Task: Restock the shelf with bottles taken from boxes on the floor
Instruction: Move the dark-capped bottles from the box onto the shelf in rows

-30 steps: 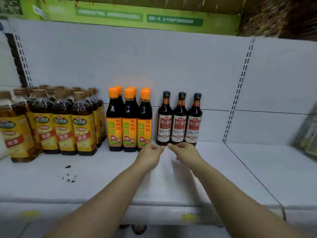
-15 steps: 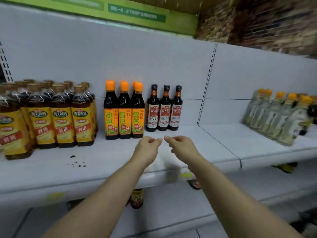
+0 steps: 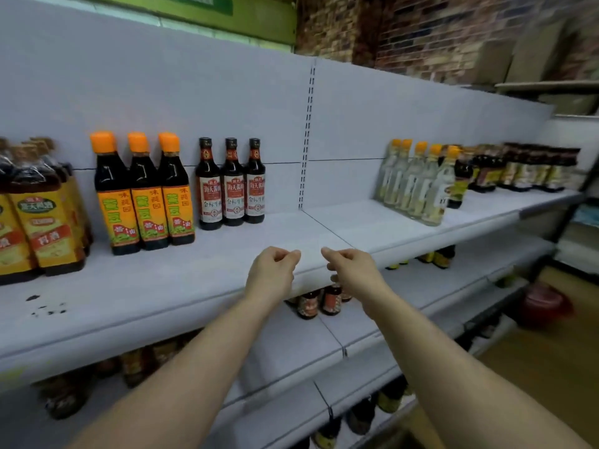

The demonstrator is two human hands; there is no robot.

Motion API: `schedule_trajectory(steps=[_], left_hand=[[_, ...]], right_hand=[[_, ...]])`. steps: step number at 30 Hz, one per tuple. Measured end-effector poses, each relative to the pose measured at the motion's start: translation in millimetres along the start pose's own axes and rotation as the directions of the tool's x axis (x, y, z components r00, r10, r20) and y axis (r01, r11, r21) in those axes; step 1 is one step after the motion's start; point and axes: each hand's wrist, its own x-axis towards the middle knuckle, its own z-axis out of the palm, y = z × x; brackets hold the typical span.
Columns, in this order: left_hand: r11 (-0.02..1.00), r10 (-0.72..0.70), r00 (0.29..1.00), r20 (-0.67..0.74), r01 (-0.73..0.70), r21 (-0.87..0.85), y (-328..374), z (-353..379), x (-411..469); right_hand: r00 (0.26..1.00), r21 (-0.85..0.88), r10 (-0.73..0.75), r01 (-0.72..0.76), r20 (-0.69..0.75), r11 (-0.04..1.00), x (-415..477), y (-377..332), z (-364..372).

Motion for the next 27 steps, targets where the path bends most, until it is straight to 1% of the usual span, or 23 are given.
schedule_trajectory(steps=[4, 10, 14, 18, 24, 27], left_hand=[[1.0, 0.023, 0.999, 0.032, -0.023, 0.008, 2.3, 50.3, -11.6], [0.998, 0.007, 0.999, 0.047, -0.005, -0.055, -0.4, 133.9, -39.7], [1.0, 0.021, 0.995, 0.097, -0.022, 0.01, -8.0, 187.8, -58.0], [1.0, 0.009, 0.993, 0.114, -0.01, 0.008, -23.9, 240.4, -67.3], [0.996, -0.089, 0.972, 0.219, 0.082, 0.038, -67.7, 310.2, -71.6], [0.994, -0.105, 0.955, 0.277, 0.094, 0.055, -91.9, 338.4, -70.8]], right_hand=[[0.998, 0.018, 0.022, -0.021, -0.056, 1.0, -7.8, 23.5, -46.9], [0.994, 0.031, 0.055, -0.052, -0.091, 0.998, -13.1, 70.1, -122.5], [0.99, 0.028, 0.099, -0.097, -0.099, 0.995, -12.7, 106.5, -176.2], [0.983, 0.013, 0.148, -0.147, -0.112, 0.989, -12.9, 146.5, -221.3], [0.952, 0.008, 0.252, -0.255, -0.175, 0.967, -16.2, 215.4, -256.5], [0.927, 0.03, 0.308, -0.308, -0.216, 0.951, -16.3, 248.9, -262.2]])
